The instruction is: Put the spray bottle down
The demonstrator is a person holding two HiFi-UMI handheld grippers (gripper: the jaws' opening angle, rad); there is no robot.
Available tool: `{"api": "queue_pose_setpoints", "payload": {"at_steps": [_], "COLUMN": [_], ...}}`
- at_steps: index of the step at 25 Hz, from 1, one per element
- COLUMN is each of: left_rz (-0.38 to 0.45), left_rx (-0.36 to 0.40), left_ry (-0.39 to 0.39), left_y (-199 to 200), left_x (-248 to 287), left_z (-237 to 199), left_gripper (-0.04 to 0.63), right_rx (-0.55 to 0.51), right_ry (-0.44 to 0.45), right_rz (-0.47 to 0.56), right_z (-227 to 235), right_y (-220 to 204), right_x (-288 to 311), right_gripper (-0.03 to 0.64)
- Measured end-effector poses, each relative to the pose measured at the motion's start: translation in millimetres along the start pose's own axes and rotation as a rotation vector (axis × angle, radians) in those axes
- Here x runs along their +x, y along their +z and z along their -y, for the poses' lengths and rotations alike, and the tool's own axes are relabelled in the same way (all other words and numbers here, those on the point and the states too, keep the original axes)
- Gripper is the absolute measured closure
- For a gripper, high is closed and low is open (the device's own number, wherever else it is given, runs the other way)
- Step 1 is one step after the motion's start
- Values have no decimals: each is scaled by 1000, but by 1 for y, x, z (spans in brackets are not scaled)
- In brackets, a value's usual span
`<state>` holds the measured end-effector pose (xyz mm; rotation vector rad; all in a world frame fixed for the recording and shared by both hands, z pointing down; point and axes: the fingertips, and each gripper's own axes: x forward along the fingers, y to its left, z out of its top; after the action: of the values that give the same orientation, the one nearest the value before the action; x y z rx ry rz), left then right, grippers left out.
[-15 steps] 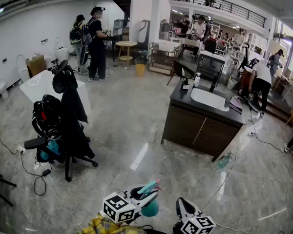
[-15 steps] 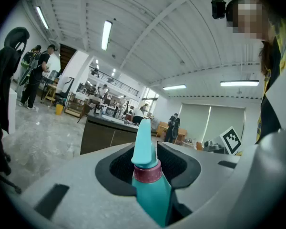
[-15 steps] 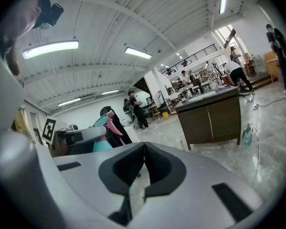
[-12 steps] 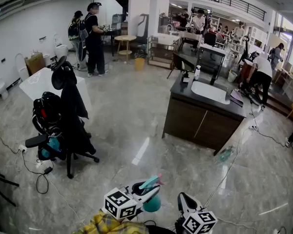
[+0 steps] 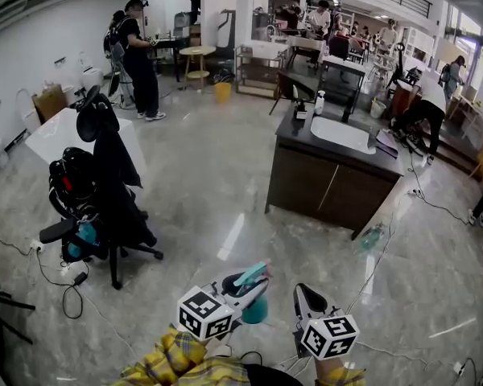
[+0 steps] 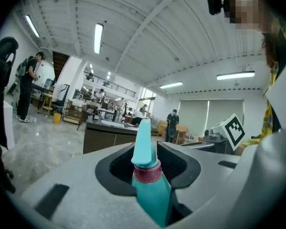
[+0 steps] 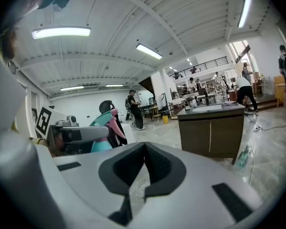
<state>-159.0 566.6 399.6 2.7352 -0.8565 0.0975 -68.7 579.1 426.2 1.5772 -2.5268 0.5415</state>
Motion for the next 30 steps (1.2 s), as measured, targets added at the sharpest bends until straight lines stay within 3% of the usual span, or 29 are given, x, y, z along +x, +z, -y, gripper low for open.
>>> {"api": "queue_pose_setpoints", "payload": {"at_steps": [9, 24, 30], "left_rz": [-6, 1, -12], "left_rx": [-12, 27, 17], "left_ry": [-25, -100, -107], "left_y": [-3, 12, 12], "left_x": [-5, -43, -35], "left_z": [-10, -86, -102], "left_gripper": [477, 477, 477], "right_rx": [-25, 15, 24], "right_ry": [-32, -131, -129], "right_rz": [-3, 3, -13], "right_z": [-13, -55, -50], "right_y": [2, -6, -4], "right_x": [19, 84, 106], "right_gripper": [609, 609, 609]}}
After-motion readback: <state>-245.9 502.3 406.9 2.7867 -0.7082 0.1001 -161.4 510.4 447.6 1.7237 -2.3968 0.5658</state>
